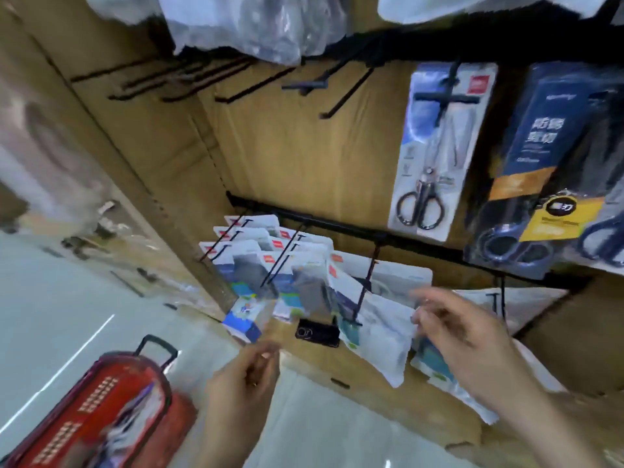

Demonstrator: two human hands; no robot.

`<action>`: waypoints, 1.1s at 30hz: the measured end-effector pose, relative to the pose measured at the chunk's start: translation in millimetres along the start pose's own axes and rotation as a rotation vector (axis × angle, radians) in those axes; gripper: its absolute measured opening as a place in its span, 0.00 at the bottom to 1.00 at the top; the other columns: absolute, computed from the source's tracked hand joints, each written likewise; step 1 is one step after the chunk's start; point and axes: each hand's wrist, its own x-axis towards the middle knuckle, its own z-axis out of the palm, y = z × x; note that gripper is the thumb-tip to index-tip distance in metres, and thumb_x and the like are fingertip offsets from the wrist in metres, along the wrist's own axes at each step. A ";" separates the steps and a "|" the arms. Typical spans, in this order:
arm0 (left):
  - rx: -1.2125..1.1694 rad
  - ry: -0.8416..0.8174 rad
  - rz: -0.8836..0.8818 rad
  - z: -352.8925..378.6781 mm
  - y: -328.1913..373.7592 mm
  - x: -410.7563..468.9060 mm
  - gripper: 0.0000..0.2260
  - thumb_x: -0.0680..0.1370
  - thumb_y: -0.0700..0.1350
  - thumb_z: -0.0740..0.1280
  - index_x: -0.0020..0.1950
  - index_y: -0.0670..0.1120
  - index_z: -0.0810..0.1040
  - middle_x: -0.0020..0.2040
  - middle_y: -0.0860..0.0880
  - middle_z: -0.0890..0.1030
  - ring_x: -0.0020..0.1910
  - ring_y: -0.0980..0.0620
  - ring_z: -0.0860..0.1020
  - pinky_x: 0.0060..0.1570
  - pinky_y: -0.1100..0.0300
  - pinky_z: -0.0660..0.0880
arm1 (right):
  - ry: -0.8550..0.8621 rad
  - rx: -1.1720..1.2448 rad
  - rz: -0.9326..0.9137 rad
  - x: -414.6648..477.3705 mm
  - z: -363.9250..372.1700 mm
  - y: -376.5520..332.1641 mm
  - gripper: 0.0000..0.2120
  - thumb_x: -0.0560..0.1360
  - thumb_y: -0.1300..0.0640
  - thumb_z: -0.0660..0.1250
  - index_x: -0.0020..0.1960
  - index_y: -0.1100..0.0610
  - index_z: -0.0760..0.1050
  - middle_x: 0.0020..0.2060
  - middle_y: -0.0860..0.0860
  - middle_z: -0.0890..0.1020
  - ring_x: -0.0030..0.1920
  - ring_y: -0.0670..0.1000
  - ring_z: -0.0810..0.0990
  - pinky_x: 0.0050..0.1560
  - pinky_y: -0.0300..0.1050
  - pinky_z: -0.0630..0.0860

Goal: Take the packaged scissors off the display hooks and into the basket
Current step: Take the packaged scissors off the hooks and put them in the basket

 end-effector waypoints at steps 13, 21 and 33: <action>0.070 0.269 -0.319 -221.0 -210.5 -119.8 0.18 0.73 0.31 0.71 0.49 0.55 0.81 0.40 0.57 0.79 0.40 0.57 0.78 0.37 0.72 0.72 | -0.442 -0.013 -0.089 -84.6 279.8 -66.4 0.17 0.77 0.64 0.67 0.50 0.41 0.78 0.41 0.39 0.83 0.40 0.42 0.84 0.45 0.36 0.79; -0.004 0.504 -0.641 -319.7 -305.6 -174.1 0.20 0.75 0.31 0.67 0.48 0.59 0.79 0.41 0.53 0.82 0.45 0.61 0.78 0.39 0.76 0.71 | -0.792 -0.064 -0.125 -123.6 449.9 -109.1 0.17 0.77 0.64 0.67 0.49 0.40 0.79 0.41 0.47 0.84 0.43 0.46 0.82 0.45 0.41 0.79; -0.007 0.572 -0.983 -370.4 -434.9 -125.4 0.16 0.77 0.33 0.66 0.48 0.56 0.79 0.45 0.53 0.83 0.46 0.58 0.80 0.47 0.63 0.73 | -1.065 -0.198 -0.114 -51.1 673.4 -99.7 0.22 0.78 0.65 0.65 0.50 0.35 0.75 0.46 0.44 0.82 0.44 0.42 0.79 0.48 0.40 0.73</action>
